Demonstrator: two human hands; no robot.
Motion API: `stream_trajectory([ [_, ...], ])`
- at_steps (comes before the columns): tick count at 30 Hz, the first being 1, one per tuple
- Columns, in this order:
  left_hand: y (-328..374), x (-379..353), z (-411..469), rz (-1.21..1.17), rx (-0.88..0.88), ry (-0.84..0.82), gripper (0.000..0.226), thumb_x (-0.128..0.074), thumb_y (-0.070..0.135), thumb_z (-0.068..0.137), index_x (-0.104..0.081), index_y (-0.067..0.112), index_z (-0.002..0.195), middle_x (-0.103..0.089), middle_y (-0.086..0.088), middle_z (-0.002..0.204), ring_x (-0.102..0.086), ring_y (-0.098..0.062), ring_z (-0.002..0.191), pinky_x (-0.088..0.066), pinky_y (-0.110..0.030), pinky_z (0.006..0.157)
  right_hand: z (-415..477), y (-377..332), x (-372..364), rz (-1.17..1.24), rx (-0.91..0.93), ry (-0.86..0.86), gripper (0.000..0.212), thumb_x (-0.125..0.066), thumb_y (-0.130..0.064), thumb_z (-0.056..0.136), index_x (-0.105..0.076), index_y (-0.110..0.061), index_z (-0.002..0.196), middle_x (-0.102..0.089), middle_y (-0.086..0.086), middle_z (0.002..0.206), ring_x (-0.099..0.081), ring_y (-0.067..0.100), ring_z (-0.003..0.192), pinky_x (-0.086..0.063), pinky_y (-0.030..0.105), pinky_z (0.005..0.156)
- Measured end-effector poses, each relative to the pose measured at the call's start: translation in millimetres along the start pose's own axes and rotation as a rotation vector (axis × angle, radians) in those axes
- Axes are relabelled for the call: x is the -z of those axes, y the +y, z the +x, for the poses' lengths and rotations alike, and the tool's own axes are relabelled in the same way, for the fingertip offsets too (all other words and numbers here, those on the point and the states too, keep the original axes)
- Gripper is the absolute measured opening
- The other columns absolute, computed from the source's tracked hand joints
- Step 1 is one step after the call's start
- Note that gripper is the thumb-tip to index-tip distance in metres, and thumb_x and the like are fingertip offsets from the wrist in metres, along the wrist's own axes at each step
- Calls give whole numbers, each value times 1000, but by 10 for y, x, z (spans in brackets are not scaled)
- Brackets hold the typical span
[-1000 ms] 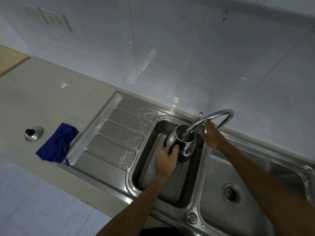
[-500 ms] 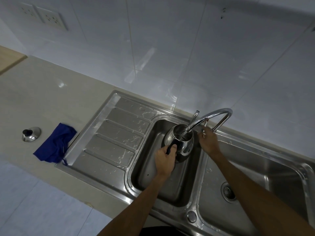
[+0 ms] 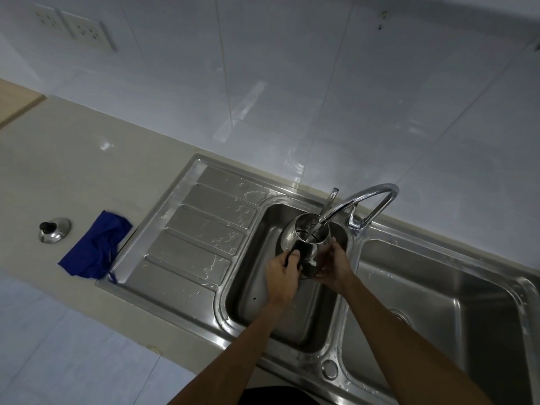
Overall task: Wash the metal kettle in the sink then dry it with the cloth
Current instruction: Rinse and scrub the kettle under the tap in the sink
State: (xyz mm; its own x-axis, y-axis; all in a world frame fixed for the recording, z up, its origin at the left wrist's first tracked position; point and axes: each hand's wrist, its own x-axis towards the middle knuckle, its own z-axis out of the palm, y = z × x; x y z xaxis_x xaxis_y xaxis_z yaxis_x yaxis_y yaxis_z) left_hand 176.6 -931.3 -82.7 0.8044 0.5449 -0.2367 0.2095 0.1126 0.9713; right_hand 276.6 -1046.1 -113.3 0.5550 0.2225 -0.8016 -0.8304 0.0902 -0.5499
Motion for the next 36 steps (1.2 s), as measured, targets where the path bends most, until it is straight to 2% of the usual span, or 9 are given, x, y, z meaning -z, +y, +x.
stream_trajectory([
  [5,29,62,11,7,38,-52,32,-51,51,82,-65,30,62,-55,9,51,-51,-11,50,-42,-32,54,38,24,-30,37,-2,8,49,-43,-63,91,-61,-21,109,-58,17,124,-54,39,117,-44,59,101],
  [10,63,105,31,18,43,-75,31,-50,54,80,-65,34,61,-53,10,49,-47,-11,47,-38,-28,51,12,10,-71,55,-5,30,49,-43,-60,93,-59,-19,113,-59,15,117,-55,37,111,-47,56,95],
  [17,99,99,28,11,37,-78,30,-50,48,84,-65,35,61,-54,10,50,-48,-11,47,-38,-29,51,-54,-55,-108,27,-11,24,61,-40,-61,93,-56,-15,130,-58,18,128,-54,38,118,-51,50,82],
  [20,100,86,37,10,52,-80,30,-51,47,84,-65,35,60,-54,10,50,-49,-11,48,-40,-30,53,-50,-75,-114,26,-11,24,59,-41,-61,93,-56,-16,128,-57,18,129,-53,39,119,-51,50,83],
  [25,103,71,48,-10,63,-80,31,-52,49,82,-64,32,58,-52,10,48,-48,-13,49,-40,-33,55,-59,-102,-129,20,0,34,48,-43,-60,93,-60,-18,110,-57,18,126,-52,40,120,-47,56,96],
  [28,117,66,54,-14,64,-84,32,-51,44,85,-64,31,58,-52,9,48,-49,-14,49,-41,-36,57,-73,-126,-138,12,5,42,54,-43,-59,93,-57,-14,119,-58,18,122,-53,40,119,-48,56,93],
  [32,122,71,63,-13,69,-83,32,-51,47,83,-63,31,58,-53,9,48,-50,-16,51,-40,-34,55,-107,-141,-162,12,-4,36,55,-42,-58,94,-56,-13,122,-60,16,115,-55,37,111,-50,50,81],
  [34,115,67,60,-17,72,-78,32,-51,50,81,-64,30,59,-53,9,48,-51,-17,51,-41,-34,57,-108,-140,-163,18,-4,36,57,-43,-58,93,-56,-13,124,-60,16,115,-57,35,107,-50,50,83],
  [36,112,66,58,-15,72,-78,33,-51,52,79,-64,30,59,-54,8,49,-52,-17,51,-42,-35,58,-104,-134,-156,13,-3,41,58,-43,-59,93,-57,-13,124,-60,17,120,-57,36,111,-50,53,89],
])
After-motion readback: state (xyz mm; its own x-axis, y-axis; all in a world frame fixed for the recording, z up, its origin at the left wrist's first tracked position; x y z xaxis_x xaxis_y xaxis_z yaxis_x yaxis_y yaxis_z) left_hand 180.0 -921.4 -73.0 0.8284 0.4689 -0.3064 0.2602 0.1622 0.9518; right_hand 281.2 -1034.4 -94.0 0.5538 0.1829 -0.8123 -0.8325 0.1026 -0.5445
